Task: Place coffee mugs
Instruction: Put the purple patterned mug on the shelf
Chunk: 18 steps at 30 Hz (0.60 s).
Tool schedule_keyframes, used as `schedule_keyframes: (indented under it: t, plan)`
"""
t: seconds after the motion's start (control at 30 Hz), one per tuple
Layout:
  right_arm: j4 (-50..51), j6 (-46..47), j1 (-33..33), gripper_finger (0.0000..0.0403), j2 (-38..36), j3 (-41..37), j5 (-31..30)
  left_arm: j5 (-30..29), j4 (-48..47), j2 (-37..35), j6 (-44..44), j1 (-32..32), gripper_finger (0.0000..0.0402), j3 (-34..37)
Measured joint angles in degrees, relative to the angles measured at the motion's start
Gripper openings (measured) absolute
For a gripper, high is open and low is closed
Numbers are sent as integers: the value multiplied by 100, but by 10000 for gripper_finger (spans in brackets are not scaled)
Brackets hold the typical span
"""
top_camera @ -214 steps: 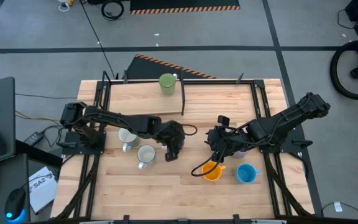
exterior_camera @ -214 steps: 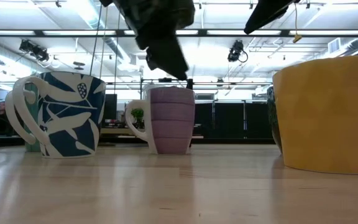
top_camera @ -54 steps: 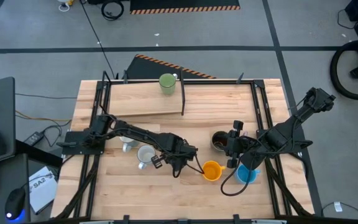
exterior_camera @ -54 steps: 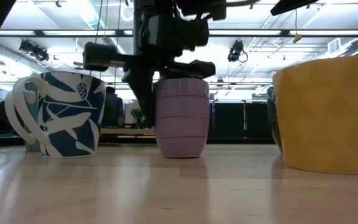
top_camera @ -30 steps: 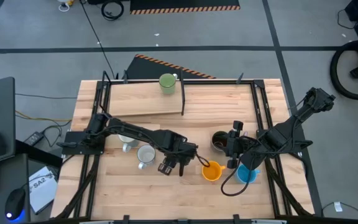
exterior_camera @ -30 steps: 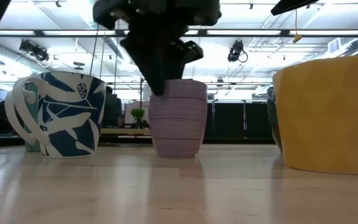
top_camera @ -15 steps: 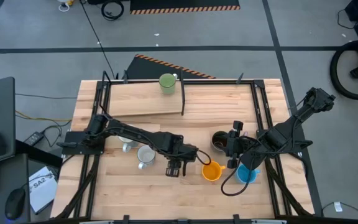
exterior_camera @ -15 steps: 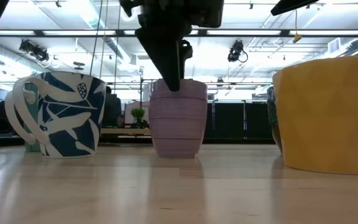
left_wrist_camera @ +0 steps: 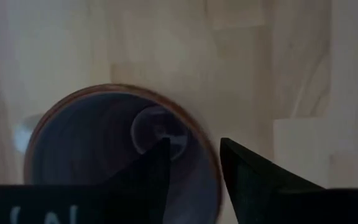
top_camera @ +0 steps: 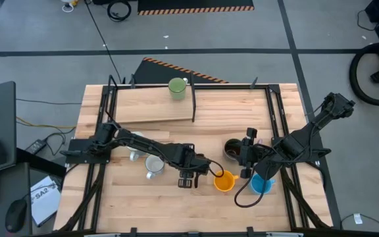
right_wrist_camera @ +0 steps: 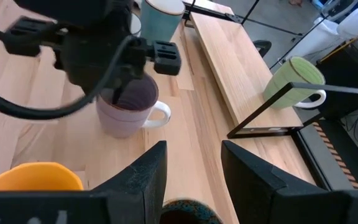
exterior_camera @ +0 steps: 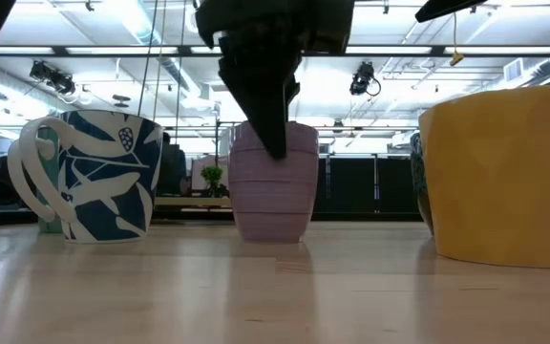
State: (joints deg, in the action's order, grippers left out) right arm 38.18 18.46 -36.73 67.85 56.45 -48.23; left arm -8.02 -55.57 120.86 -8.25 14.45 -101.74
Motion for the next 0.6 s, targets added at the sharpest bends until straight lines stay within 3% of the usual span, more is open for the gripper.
schedule_keyframes:
  t: [0.17, 0.43, 0.6]
  plan:
    - [0, -2, 0, 158, 1, 0, 8, -52, -38, 0, 423, -1, 111, 1]
    - [2, -315, 20, 158, 1, 0, -16, 3, -473, -22, 1527, -122, 23, 1]
    - [108, -470, 311, 158, -11, 0, -167, -133, -1109, -46, 2114, -259, 22, 7]
